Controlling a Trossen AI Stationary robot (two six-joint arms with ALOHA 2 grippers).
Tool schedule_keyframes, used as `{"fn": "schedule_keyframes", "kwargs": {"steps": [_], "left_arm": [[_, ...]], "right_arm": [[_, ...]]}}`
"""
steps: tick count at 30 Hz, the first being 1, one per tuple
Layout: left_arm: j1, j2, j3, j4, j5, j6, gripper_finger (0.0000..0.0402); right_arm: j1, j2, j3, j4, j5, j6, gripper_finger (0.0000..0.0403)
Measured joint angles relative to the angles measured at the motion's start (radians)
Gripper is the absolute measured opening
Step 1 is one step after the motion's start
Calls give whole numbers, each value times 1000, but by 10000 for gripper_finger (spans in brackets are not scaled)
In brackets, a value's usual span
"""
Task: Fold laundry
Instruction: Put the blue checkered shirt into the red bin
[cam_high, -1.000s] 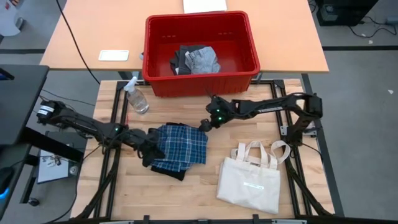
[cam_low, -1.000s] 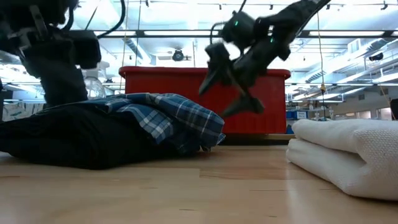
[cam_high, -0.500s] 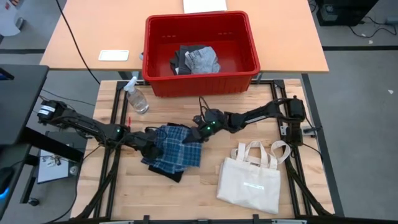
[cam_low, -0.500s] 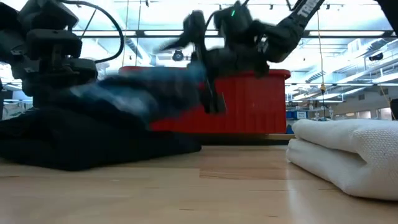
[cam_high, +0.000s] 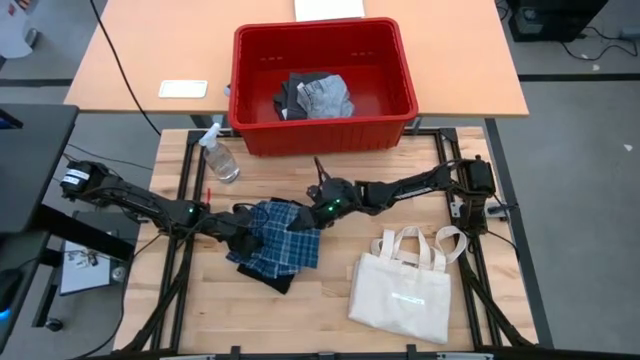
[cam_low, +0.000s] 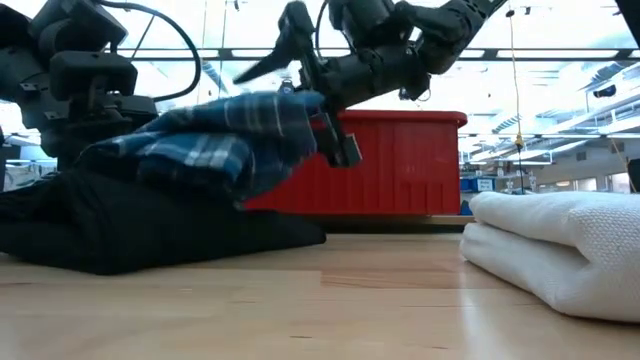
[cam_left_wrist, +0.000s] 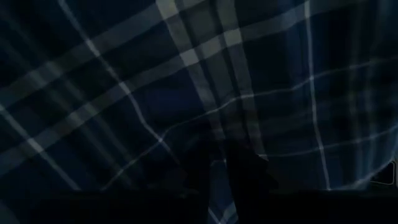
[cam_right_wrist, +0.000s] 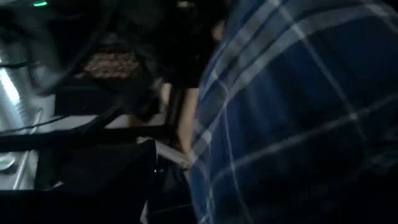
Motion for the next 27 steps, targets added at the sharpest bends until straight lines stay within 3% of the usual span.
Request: {"fn": "schedule_keyframes", "kwargs": {"steps": [4,10,15,18,22,27], "left_arm": [[0,0,0,2,0,0,57],[0,0,0,10,-3,0,57],[0,0,0,15,-4,-11,57],[0,0,0,17,-5,-16,57],[-2,0,0,25,-4,-23,57],[-2,0,0,43,7,-23,57]], "right_arm": [[-4,53,-1,-30,37,32,346],[2,185,114,140,17,104,346],[6,265,248,44,98,73,346],[-5,302,306,-9,80,50,334],[-14,313,319,-73,52,15,269],[-17,310,320,-85,32,-28,132]]}}
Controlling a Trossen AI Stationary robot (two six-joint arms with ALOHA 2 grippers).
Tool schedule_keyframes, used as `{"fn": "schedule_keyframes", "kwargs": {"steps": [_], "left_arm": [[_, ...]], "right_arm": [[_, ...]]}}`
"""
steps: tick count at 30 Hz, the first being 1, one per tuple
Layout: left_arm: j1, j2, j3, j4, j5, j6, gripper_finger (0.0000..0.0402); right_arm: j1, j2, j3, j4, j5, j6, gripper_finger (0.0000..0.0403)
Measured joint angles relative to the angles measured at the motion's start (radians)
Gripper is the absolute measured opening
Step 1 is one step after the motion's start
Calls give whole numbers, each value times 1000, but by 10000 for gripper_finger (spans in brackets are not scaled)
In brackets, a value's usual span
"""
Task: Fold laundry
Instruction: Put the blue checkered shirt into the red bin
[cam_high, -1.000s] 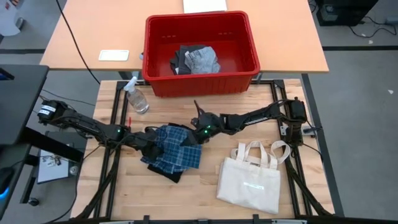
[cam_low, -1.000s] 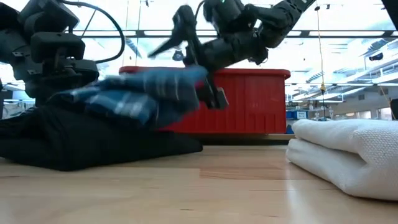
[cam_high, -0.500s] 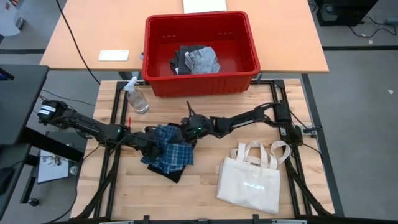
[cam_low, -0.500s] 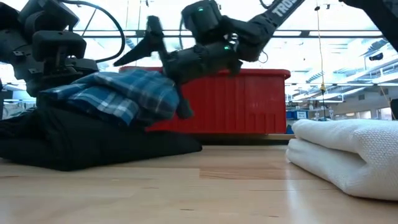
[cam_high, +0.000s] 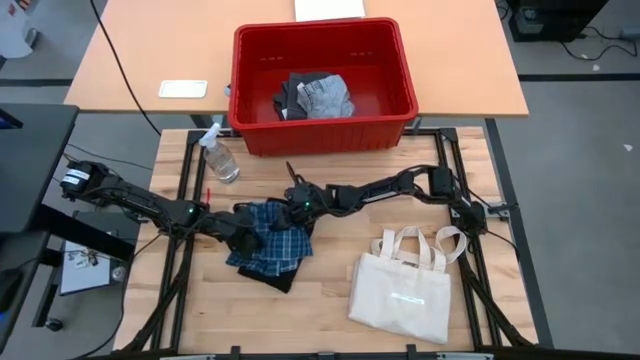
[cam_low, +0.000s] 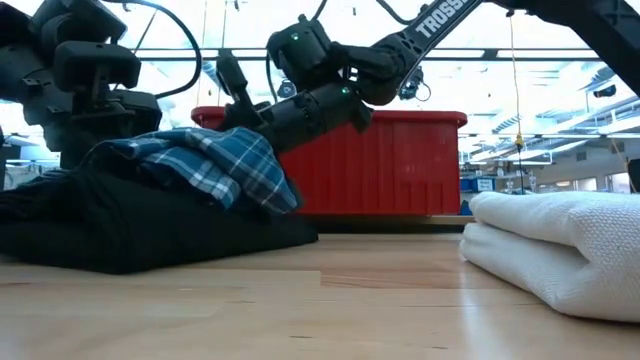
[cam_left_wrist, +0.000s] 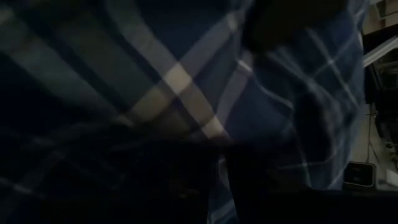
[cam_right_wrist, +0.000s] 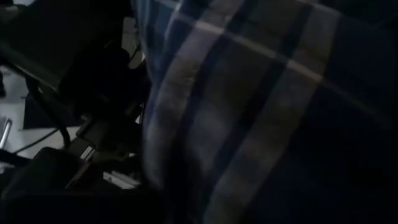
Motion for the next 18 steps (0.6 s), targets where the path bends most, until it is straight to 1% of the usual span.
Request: {"fn": "schedule_keyframes", "kwargs": {"steps": [3,4,8,11,15,18], "left_arm": [[0,-4,0,17,5,0,57],[0,-6,0,18,8,0,57],[0,-26,0,33,61,10,57],[0,-63,0,85,97,7,57],[0,-144,0,235,95,36,57],[0,-209,0,346,49,98,57]], "right_arm": [[-12,0,0,10,-51,-24,50],[-17,0,0,14,-67,-33,40],[-40,-6,-1,35,-141,-24,40],[-60,-35,-2,30,-191,-29,51],[-93,-107,-1,16,-248,-81,47],[-124,-152,0,-26,-280,-121,44]]}}
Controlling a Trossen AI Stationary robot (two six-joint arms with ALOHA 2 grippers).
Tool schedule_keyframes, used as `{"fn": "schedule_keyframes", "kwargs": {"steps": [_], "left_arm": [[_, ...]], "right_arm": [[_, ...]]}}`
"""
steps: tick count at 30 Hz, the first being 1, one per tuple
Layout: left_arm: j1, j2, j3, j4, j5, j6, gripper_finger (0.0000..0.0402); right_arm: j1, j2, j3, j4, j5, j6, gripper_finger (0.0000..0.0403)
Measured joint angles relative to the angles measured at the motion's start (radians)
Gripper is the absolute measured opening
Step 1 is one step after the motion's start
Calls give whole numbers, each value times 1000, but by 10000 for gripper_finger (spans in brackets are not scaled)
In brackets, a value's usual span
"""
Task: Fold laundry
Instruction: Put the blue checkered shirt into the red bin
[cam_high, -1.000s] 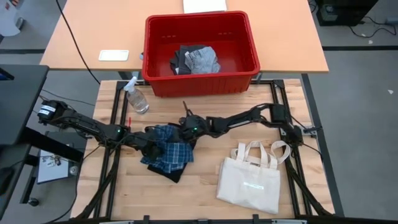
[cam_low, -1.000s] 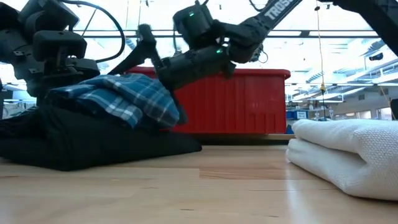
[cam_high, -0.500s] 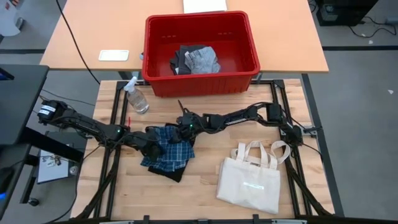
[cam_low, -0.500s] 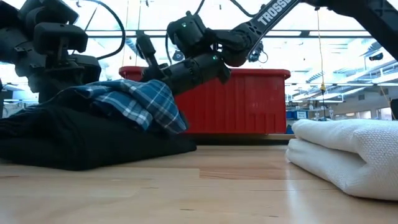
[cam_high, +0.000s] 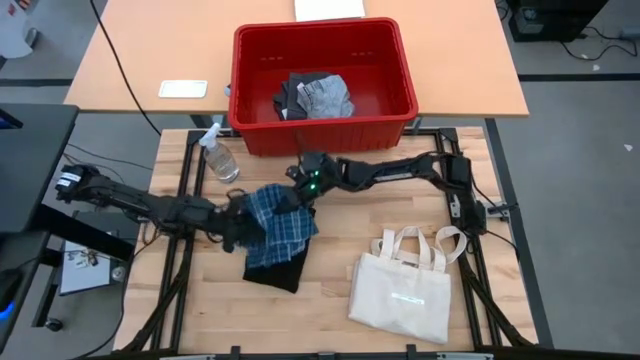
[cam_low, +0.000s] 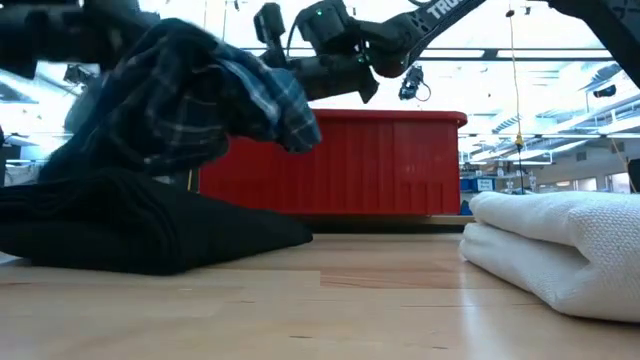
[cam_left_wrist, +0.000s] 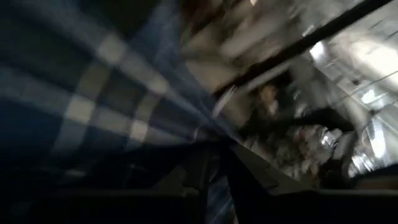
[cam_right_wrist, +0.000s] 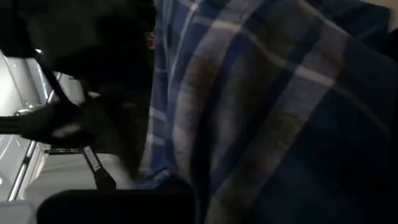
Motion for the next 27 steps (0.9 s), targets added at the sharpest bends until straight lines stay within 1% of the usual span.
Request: {"fn": "schedule_keyframes", "kwargs": {"steps": [3,5,9,12,18,23,27], "left_arm": [[0,-59,0,52,-88,75,55],[0,-90,0,55,-136,124,53],[0,-128,1,45,-174,190,45],[0,-139,1,11,-178,201,39],[2,-143,1,-21,-185,206,32],[18,-143,1,-18,-193,206,31],[39,-142,1,-18,-212,206,31]], "right_arm": [[-27,-30,0,-34,-44,-14,45],[-40,-51,0,-54,-78,-17,45],[-67,-100,0,-80,-168,-20,46],[-95,-154,0,-113,-200,-43,46],[-192,-258,0,-126,-201,-62,46],[-291,-315,0,-117,-154,-88,47],[-381,-316,0,-27,-152,-42,47]]}}
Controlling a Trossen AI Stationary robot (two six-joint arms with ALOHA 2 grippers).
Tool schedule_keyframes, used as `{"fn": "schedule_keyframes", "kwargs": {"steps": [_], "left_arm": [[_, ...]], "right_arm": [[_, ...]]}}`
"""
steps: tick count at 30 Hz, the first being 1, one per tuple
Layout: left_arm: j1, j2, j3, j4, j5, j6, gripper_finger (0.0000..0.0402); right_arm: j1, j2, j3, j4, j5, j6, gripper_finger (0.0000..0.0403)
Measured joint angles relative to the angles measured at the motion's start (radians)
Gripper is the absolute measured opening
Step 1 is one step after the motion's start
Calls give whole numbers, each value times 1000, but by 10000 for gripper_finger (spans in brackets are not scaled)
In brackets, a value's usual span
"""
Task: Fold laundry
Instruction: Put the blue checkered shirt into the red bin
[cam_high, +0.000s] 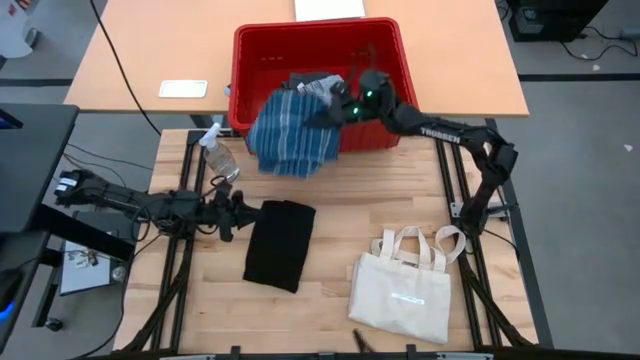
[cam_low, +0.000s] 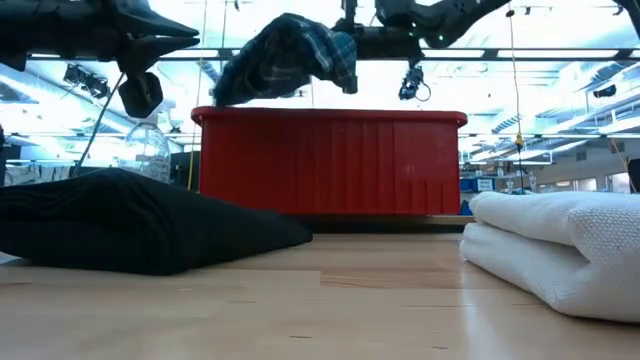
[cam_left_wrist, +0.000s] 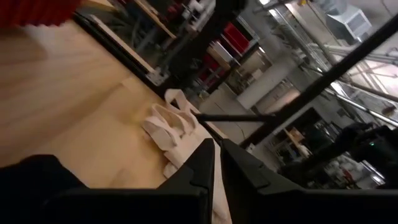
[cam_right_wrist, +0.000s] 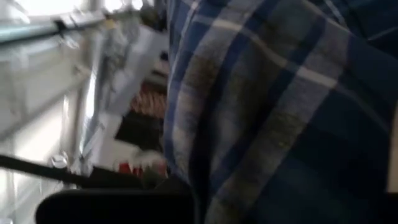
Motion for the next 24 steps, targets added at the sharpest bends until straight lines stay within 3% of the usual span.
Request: {"fn": "schedule_keyframes", "kwargs": {"steps": [7,15,19,24], "left_arm": [[15,2,0,-122,-150,-25,31],[15,2,0,-281,-322,-88,31],[15,2,0,-296,-337,-90,31],[13,2,0,-296,-285,-101,31]], "right_arm": [[-115,0,0,247,96,89,48],[-262,29,91,249,157,28,48],[-317,43,123,213,229,-33,48],[-360,137,158,203,196,-11,48]]}}
